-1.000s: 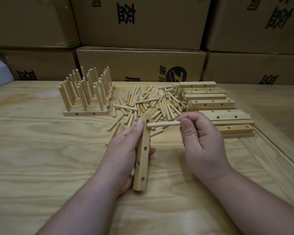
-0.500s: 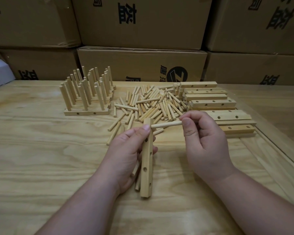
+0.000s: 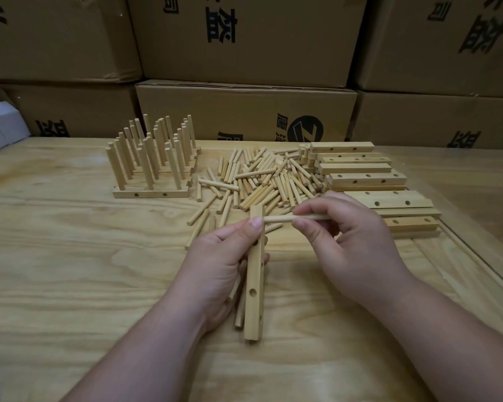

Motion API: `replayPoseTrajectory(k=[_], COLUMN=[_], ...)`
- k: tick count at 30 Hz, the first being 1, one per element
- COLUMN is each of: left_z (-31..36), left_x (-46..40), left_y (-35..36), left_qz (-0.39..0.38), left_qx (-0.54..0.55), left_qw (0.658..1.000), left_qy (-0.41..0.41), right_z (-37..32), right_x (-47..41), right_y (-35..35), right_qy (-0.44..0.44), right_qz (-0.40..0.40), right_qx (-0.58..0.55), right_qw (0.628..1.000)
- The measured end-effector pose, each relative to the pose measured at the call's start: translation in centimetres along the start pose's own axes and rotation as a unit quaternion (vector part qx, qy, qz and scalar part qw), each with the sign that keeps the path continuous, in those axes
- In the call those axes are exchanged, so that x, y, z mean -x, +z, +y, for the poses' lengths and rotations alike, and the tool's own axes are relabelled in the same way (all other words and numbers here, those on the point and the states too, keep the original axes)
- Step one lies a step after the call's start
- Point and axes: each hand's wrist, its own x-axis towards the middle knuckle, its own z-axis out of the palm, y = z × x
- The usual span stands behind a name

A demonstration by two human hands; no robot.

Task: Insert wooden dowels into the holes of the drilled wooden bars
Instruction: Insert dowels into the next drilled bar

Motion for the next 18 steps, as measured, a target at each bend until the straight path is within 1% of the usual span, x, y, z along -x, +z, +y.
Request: replayPoseTrajectory(k=[6, 8, 12, 14, 16, 18], left_z=[-0.1, -0.1, 0.0, 0.0, 0.0, 0.1], left_x=[-0.2, -0.2, -0.2, -0.3, -0.5, -0.7], left_y=[0.0, 0.0, -0.1, -0.2, -0.2, -0.3], left_qz=[-0.007, -0.006, -0.019, -0.028, -0.038, -0.046], left_qx=[-0.004, -0.007, 0.001, 0.009, 0.038, 0.077], left_qw=[1.000, 1.000, 1.000, 1.000, 0.999, 0.996], left_qy=[-0.003, -0.003, 0.004, -0.001, -0.009, -0.003], right_z=[-0.2, -0.2, -0.5, -0.8, -0.9, -1.1], right_x=[0.2, 0.3, 0.2, 0.2, 0.3, 0.4], right_y=[-0.1, 0.1, 0.5, 0.9, 1.1, 1.2], right_qy=[0.020, 0.030, 0.074, 0.099, 0.137, 0.197], right_qz=[0.015, 0.020, 0.011, 0.011, 0.023, 0.032], right_qx=[0.025, 0.016, -0.038, -0.096, -0.183, -0.221], right_qw=[0.999, 0.999, 0.996, 0.990, 0.973, 0.955])
